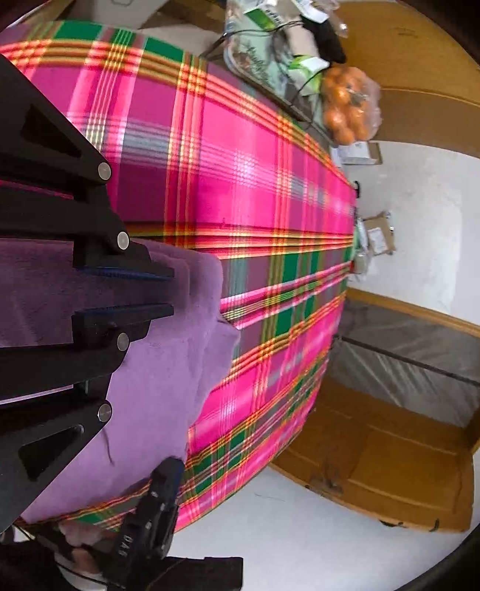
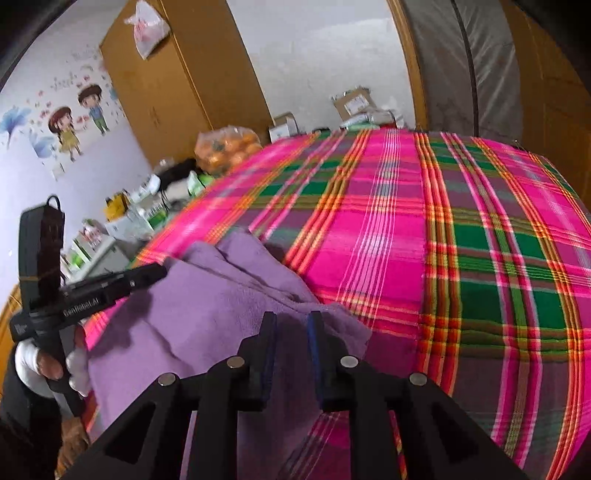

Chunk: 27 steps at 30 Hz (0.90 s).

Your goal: Fold clothes

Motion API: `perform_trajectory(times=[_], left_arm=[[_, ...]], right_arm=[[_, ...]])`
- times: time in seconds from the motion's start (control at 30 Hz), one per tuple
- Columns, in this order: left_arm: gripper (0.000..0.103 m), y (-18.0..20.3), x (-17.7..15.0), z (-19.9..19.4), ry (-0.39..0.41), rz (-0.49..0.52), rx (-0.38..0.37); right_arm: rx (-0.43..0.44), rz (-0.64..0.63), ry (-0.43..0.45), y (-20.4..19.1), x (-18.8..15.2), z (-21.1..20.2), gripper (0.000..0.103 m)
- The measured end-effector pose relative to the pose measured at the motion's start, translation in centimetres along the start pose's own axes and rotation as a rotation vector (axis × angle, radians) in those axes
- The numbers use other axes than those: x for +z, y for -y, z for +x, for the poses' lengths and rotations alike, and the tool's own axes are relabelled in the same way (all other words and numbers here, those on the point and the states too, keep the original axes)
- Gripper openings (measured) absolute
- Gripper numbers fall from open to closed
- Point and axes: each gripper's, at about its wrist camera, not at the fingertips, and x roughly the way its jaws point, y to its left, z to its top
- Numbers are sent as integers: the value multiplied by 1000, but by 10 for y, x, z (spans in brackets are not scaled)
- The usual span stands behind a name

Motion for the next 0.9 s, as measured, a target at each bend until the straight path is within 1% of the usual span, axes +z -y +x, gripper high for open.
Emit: perform_trajectory(times=[0.07,0.27,0.37,0.43,0.53,0.63,0.67,0.7,0.73,0.77,0.8,0.83,0.9], left_arm=[[12,-1,-2,4,-4,0,-8],[12,-6,-3,9,-7,-25,-36],[12,-7,-5,6,-1,-35,-49],[13,-6,-9,-3,9,-23,-42],[13,-4,-22,-26,35,-23,-47],[13,1,-37,-52,64,-20,-70],[13,3,-43,-56,67,-14,-77],[13,5,-49,-60,67,-8,-80],[13,6,-56,-60,52,-1,-63],[13,5,-64,-57,31,4,-37],[13,4,-69,-57,24,1,-32],[13,2,-74,-60,32,-7,-36],[13,0,-79,-69,42,-20,-34]], right_arm=[[-9,-10,-2,0,0,5,17],[0,1,-10,4,2,13,16],[30,21,-3,8,1,10,16],[47,28,16,7,-4,-2,17],[85,16,41,2,-19,-23,20],[124,5,36,-1,-37,-39,20],[129,-4,27,-3,-43,-42,22],[133,-16,14,-6,-49,-43,25],[129,-40,2,-10,-55,-45,29],[122,-70,-9,-15,-62,-48,30],[113,-97,-10,-19,-67,-52,30],[104,-124,-6,-23,-70,-58,30],[104,-137,15,-25,-73,-69,30]])
